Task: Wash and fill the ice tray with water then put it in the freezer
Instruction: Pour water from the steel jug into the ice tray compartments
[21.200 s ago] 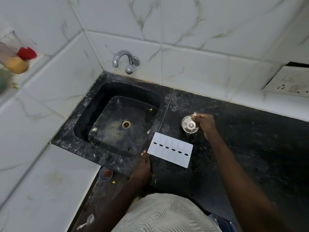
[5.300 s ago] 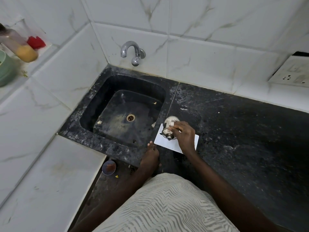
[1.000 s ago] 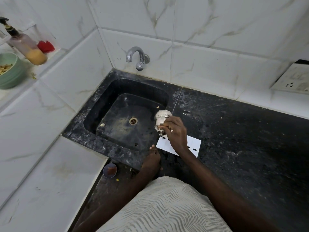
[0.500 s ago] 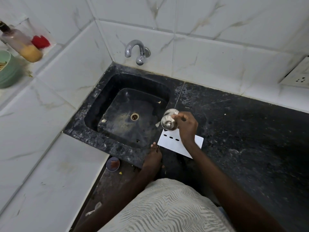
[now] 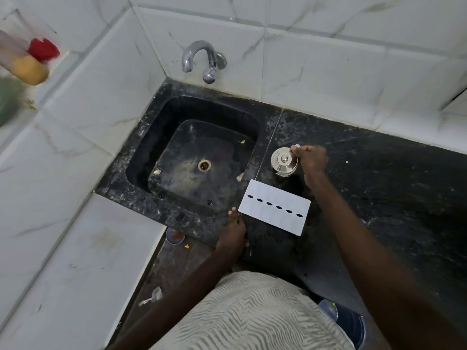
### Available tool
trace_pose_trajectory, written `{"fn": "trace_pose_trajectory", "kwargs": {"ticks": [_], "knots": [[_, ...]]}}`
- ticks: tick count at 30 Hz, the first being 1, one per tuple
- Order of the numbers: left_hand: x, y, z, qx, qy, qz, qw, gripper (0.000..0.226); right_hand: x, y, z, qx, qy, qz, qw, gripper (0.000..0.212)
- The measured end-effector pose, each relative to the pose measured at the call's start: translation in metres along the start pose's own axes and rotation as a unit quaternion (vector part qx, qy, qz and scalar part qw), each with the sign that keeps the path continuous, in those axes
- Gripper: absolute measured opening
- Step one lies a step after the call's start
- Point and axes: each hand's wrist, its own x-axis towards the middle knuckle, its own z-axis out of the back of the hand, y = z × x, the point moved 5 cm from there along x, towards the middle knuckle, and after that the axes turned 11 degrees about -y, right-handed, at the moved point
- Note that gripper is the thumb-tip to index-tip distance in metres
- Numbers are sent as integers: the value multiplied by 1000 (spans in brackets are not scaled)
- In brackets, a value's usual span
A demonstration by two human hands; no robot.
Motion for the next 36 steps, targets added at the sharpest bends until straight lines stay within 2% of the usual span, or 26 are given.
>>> {"fn": "trace_pose_trajectory", "kwargs": {"ticks": [11, 15, 18, 22, 25, 27, 28, 31, 33, 36], "knots": [[0, 0, 0, -12, -11, 2, 1000, 108, 43, -15, 0, -67, 49, 19, 996, 30], [-1, -1, 1, -7, -4, 6, 1000, 107, 38, -12, -3, -69, 56, 34, 996, 24], [-1, -1, 2, -6, 4, 7, 1000, 106, 36, -11, -2, -63, 46, 44, 996, 20], [-1, 5, -1, -32, 23, 5, 999, 113, 25, -15, 8, -73, 38, 64, 995, 26], [1, 12, -1, -52, 25, -5, 998, 114, 11, -43, 29, -53, -25, 31, 998, 35], [3, 15, 5, -80, 5, -8, 997, 104, -9, -68, 47, -67, -59, 38, 995, 34], [5, 16, 12, -92, -16, -9, 996, 92, -21, -82, 55, -81, -62, 47, 994, 32], [16, 16, 34, -115, -119, 22, 986, 32, -56, -133, 77, -139, -63, 66, 986, 40], [25, 14, 50, -132, -165, 69, 975, 23, -74, -158, 83, -179, -51, 68, 980, 45], [40, 5, 60, -162, -171, 99, 967, 22, -97, -166, 84, -222, -24, 52, 973, 32]]}}
